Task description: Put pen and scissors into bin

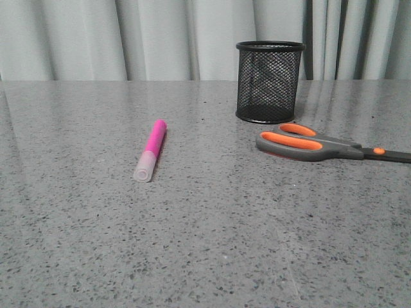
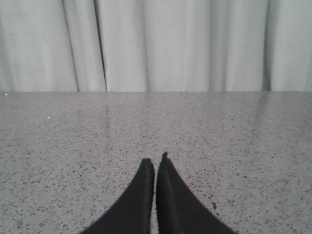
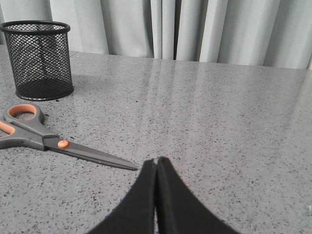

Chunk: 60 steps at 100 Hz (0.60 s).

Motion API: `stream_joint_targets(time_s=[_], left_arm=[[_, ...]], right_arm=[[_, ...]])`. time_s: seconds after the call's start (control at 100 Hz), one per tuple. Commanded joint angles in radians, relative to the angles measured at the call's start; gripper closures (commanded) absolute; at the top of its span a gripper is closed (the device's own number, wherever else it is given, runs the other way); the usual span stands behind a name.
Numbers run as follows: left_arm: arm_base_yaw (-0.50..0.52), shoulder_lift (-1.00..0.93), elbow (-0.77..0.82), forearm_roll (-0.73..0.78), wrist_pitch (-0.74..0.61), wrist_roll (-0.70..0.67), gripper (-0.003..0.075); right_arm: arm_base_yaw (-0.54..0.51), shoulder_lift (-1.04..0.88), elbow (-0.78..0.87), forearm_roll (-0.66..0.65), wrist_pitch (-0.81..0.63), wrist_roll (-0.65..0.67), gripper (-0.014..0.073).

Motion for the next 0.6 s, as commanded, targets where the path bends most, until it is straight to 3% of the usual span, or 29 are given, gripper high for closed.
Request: stream_joint_targets(time_s=[0.0,0.59], left_arm=[[0.0,-0.032,0.045,-0.008,-0.075,-0.008,0.0739],[0.0,-0.032,0.045,-0.008,-0.075,-0.008,0.0739]], right_arm=[[-0.004,-0.02,0.015,-0.01,-0.077,-0.001,0.067],[-0.004,-0.02,0.015,-0.024,-0.081,-0.005,0.067]])
